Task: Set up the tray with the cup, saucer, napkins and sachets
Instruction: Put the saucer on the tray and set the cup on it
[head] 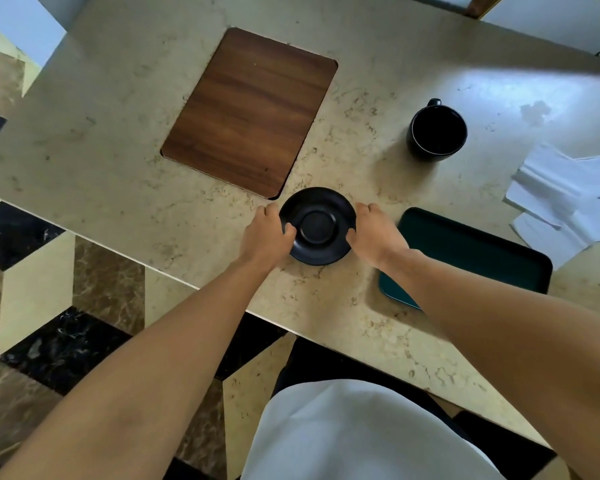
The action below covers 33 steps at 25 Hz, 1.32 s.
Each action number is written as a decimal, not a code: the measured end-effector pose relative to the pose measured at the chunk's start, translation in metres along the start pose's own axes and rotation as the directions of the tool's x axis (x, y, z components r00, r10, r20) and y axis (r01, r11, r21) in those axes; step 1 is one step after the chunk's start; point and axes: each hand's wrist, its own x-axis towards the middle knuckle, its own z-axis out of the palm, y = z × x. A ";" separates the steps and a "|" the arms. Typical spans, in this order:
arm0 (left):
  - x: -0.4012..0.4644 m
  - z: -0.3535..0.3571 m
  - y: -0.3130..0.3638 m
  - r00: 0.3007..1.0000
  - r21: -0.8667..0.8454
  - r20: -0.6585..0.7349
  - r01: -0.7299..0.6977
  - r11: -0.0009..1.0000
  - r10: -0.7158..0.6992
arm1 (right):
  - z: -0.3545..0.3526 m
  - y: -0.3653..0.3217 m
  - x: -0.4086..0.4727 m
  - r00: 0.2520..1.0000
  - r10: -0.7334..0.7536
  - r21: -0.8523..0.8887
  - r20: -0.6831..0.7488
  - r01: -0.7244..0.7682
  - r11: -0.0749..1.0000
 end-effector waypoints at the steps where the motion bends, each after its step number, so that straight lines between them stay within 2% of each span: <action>1: 0.001 0.001 -0.002 1.000 0.008 0.009 0.000 1.000 0.000 | 0.001 0.001 0.001 1.000 0.004 0.013 0.012 -0.005 1.000; 7: 0.001 0.006 -0.005 1.000 -0.004 0.002 0.018 1.000 -0.018 | 0.007 0.003 0.006 1.000 0.016 0.105 0.006 -0.017 0.994; 12: 0.001 0.003 0.000 0.997 -0.067 0.010 0.076 0.995 -0.076 | 0.006 0.004 0.004 0.999 0.036 0.156 0.014 -0.037 0.987; 16: -0.002 0.000 0.009 0.995 -0.133 -0.009 0.101 0.986 -0.104 | -0.003 0.007 -0.004 0.999 0.021 0.189 -0.033 -0.015 0.982; 25: -0.009 0.009 0.067 0.999 -0.155 -0.034 -0.032 0.987 0.027 | -0.035 0.055 -0.042 0.987 0.090 0.281 -0.136 -0.049 0.958; 33: -0.011 0.042 0.124 0.986 -0.140 0.062 -0.147 0.979 0.156 | -0.045 0.115 -0.079 0.950 0.236 0.345 -0.204 -0.156 0.926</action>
